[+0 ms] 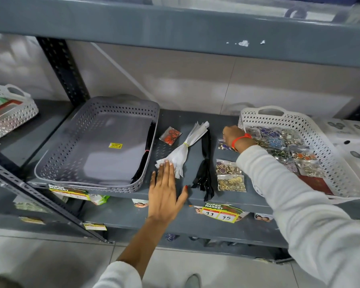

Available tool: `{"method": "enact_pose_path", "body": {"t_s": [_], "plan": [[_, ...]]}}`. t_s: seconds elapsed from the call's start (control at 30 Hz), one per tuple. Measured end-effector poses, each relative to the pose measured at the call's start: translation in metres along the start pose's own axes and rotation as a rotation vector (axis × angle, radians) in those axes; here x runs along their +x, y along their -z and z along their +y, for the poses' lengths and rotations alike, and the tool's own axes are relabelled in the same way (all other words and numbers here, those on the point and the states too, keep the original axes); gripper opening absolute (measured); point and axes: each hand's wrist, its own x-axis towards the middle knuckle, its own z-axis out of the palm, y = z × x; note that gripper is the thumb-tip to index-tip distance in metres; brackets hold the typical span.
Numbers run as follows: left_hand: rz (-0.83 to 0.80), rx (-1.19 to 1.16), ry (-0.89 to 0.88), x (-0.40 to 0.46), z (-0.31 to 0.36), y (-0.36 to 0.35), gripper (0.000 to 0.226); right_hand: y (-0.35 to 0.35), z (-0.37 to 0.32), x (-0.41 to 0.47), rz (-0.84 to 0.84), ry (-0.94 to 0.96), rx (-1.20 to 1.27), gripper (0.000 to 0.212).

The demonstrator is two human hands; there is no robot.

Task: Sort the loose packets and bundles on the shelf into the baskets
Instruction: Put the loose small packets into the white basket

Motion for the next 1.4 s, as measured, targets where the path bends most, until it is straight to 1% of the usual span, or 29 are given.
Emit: {"method": "enact_pose_path", "body": {"t_s": [0.07, 0.27, 0.4, 0.53, 0.57, 0.67, 0.77, 0.87, 0.9, 0.97, 1.03, 1.07, 1.17, 1.23, 1.27, 1.3, 1.37, 1.4], "plan": [[0.000, -0.002, 0.002, 0.000, 0.000, 0.000, 0.077, 0.001, 0.001, 0.003, -0.020, 0.013, 0.012, 0.031], [0.011, -0.018, 0.003, 0.000, -0.001, -0.003, 0.075, 0.014, 0.007, 0.009, -0.086, 0.004, 0.150, 0.033], [0.021, -0.031, 0.003, 0.000, -0.001, -0.003, 0.075, 0.004, 0.012, -0.001, -0.132, -0.015, 0.185, 0.026], [0.028, -0.033, 0.001, 0.000, -0.001, -0.002, 0.075, -0.007, 0.004, -0.002, -0.118, -0.037, 0.263, 0.023], [0.028, -0.032, 0.002, 0.000, -0.001, -0.002, 0.075, -0.006, -0.002, 0.000, -0.096, -0.008, 0.263, 0.022], [0.030, -0.025, 0.005, 0.000, -0.001, -0.002, 0.075, 0.001, -0.028, 0.008, 0.029, 0.112, 0.282, 0.027], [0.020, -0.014, 0.001, 0.000, -0.002, -0.003, 0.075, 0.006, -0.069, 0.014, 0.065, 0.273, 0.325, 0.032], [0.003, -0.013, -0.005, 0.001, -0.003, -0.002, 0.076, 0.004, -0.113, 0.016, -0.017, 0.369, 0.382, 0.034], [0.001, -0.018, -0.004, 0.002, -0.004, -0.001, 0.076, -0.002, -0.125, 0.020, -0.060, 0.364, 0.377, 0.036], [-0.013, -0.026, -0.004, 0.002, -0.003, 0.000, 0.075, -0.014, -0.138, 0.024, -0.159, 0.273, 0.463, 0.043], [-0.014, -0.024, -0.004, 0.001, -0.004, -0.001, 0.074, -0.033, -0.145, 0.033, -0.177, 0.258, 0.499, 0.052], [-0.015, -0.015, 0.000, 0.000, -0.004, -0.001, 0.074, -0.039, -0.148, 0.036, -0.182, 0.273, 0.501, 0.051], [-0.021, 0.017, -0.003, 0.002, -0.004, -0.002, 0.075, -0.025, -0.156, 0.029, -0.126, 0.267, 0.428, 0.045], [-0.023, 0.021, -0.019, 0.002, -0.004, -0.004, 0.076, -0.010, -0.152, 0.026, -0.166, 0.225, 0.519, 0.035], [-0.017, 0.015, -0.028, 0.002, -0.005, -0.005, 0.076, -0.001, -0.147, 0.026, -0.111, 0.241, 0.502, 0.029], [-0.009, 0.003, -0.034, 0.002, -0.005, -0.006, 0.076, 0.010, -0.141, 0.025, -0.029, 0.298, 0.411, 0.025], [0.001, -0.013, -0.039, 0.002, -0.006, -0.007, 0.076, 0.036, -0.126, 0.020, 0.064, 0.347, 0.360, 0.023], [0.007, -0.011, -0.041, 0.002, -0.006, -0.007, 0.077, 0.047, -0.116, 0.018, 0.108, 0.342, 0.329, 0.025]]}}
